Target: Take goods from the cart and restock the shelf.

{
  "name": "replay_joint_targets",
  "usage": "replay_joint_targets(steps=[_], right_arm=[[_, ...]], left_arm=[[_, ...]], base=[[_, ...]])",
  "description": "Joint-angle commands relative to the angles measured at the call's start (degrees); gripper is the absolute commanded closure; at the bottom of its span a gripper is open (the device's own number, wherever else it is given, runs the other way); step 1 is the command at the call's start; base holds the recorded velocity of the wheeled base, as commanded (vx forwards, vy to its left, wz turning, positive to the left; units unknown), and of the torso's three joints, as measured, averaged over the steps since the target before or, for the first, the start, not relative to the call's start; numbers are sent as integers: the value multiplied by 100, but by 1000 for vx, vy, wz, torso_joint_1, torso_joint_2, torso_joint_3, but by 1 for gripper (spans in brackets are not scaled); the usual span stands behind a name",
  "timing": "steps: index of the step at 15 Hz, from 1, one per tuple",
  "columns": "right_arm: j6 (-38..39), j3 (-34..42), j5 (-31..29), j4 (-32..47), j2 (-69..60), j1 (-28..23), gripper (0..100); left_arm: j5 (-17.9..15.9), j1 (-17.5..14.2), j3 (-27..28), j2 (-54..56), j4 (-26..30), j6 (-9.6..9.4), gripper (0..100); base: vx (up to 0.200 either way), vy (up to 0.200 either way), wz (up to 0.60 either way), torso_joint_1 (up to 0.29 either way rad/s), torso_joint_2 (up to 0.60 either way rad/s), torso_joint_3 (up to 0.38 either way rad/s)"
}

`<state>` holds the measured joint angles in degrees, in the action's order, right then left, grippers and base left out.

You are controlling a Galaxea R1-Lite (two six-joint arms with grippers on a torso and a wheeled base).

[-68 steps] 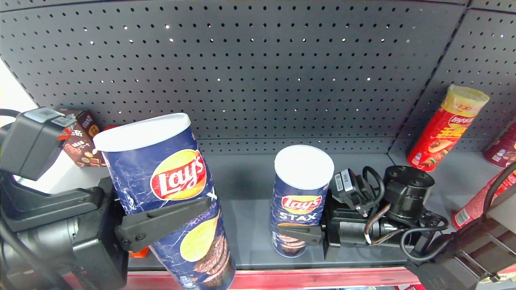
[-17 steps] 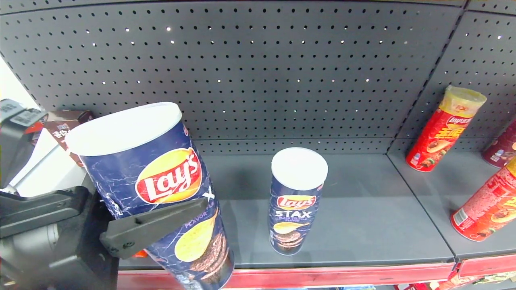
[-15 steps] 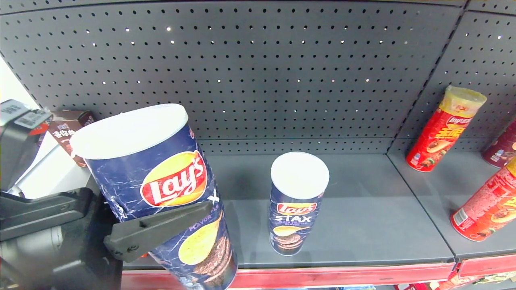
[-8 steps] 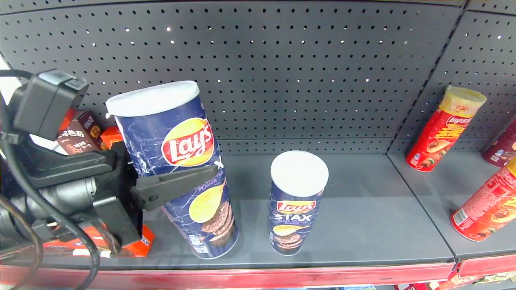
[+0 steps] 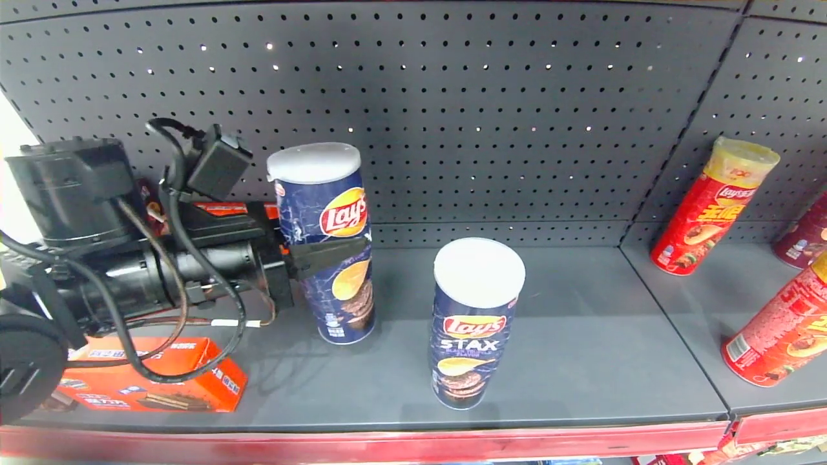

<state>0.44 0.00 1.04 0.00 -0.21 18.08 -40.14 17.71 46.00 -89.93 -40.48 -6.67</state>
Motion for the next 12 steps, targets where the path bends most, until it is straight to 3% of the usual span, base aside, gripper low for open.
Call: replay_joint_targets(steps=[1,5,12], right_arm=[[0,0,2,0,21,3,0],[0,0,2,0,21,3,0],[0,0,2,0,21,3,0]], left_arm=[[-11,57,428,-675,14,-151,100],[24,373,1245,-1369,14,-63,100],[33,584,1632,-2002,-285,-115,100]], base=[[0,0,0,0,0,0],[0,0,0,0,0,0],[0,0,0,0,0,0]])
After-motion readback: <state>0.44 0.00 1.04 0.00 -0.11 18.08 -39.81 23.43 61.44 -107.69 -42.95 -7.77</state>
